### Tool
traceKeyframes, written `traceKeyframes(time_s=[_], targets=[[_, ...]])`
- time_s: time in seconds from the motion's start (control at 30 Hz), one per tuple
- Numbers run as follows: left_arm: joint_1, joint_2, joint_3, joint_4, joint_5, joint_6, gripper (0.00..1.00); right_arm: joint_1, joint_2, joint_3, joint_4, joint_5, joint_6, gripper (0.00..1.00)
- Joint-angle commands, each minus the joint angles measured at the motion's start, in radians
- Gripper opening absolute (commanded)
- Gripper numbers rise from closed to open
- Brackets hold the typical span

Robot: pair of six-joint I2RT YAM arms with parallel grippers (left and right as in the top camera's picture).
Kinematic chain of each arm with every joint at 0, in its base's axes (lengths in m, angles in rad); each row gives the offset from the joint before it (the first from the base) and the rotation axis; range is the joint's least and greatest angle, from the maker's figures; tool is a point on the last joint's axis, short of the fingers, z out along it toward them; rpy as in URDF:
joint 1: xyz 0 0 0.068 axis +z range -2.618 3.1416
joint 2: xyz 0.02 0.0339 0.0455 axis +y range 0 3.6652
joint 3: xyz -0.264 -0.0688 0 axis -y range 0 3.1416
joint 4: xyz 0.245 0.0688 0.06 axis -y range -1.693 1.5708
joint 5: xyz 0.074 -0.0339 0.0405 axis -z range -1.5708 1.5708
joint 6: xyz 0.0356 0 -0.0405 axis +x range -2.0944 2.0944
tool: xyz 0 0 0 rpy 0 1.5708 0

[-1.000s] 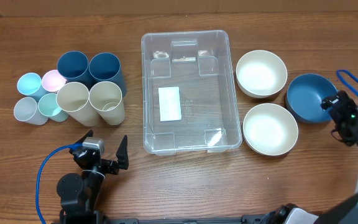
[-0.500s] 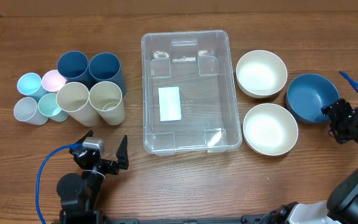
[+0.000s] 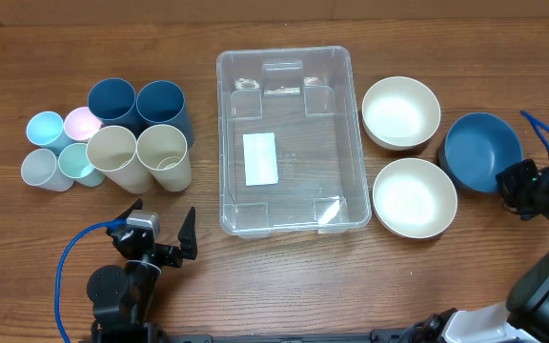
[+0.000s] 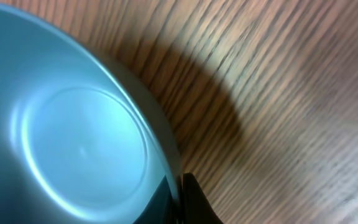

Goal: Pack container
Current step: 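Grasp the blue bowl rim with the right gripper and place it in the bin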

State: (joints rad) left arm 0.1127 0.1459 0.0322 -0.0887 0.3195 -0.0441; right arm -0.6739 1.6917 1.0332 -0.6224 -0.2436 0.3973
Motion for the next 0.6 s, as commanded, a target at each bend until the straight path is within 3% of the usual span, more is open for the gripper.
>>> traceKeyframes(time_s=[0.0,0.23,0.4,0.57], targets=[[-0.004,-0.010,-0.010,0.004,0.014,0.015,1.00,-0.007,-0.117,0.130,-0.048,-0.002,0.049,0.04],[-0.004,-0.010,-0.010,0.004,0.014,0.015,1.00,0.126,-0.326,0.355,-0.196,-0.214,0.077,0.04],[-0.004,-0.010,-0.010,0.004,0.014,0.015,1.00,0.523,-0.426,0.406,-0.202,-0.106,0.013,0.04],[-0.004,-0.010,-0.010,0.004,0.014,0.015,1.00,0.909,-0.333,0.406,-0.195,0.187,-0.009,0.04]])
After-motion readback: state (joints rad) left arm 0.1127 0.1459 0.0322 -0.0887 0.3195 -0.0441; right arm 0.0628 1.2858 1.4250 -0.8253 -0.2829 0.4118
